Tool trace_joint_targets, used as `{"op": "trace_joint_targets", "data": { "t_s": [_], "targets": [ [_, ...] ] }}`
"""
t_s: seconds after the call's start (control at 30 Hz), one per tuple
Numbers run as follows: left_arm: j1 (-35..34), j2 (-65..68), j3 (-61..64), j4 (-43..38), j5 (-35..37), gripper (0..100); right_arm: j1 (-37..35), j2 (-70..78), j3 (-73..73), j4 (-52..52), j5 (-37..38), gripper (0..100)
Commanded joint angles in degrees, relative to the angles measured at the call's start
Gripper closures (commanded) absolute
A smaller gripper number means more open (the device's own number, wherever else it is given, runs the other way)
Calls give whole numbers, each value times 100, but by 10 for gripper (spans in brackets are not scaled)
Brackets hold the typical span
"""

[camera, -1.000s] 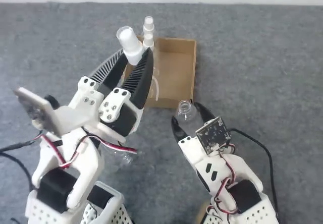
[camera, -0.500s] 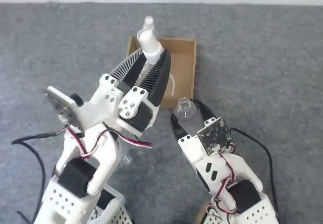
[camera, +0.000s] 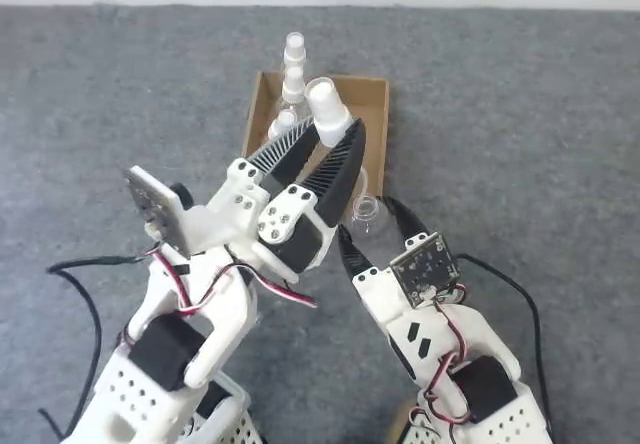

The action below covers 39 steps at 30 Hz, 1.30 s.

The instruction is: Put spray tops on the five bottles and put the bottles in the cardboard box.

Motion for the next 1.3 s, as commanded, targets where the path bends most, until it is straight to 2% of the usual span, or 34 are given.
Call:
{"op": "trace_joint_targets", "data": {
  "t_s": [0.0, 0.3, 0.6, 0.8, 1.27],
  "targets": [
    [35, -62, -40, -176, 35, 988, -66, -84, -18, -163, 18, 854],
    [70, -44, -13, -369, -123, 988, -224, -84, 18, -154, 62, 854],
    [26, -105, 259, -149, -123, 988, -198, -84, 53, -154, 70, 855],
    [-255, -105, 268, 211, -123, 988, -127, -84, 53, -154, 70, 854],
    [-264, -105, -549, 158, -123, 988, -110, -84, 53, -154, 62, 854]
  ]
}}
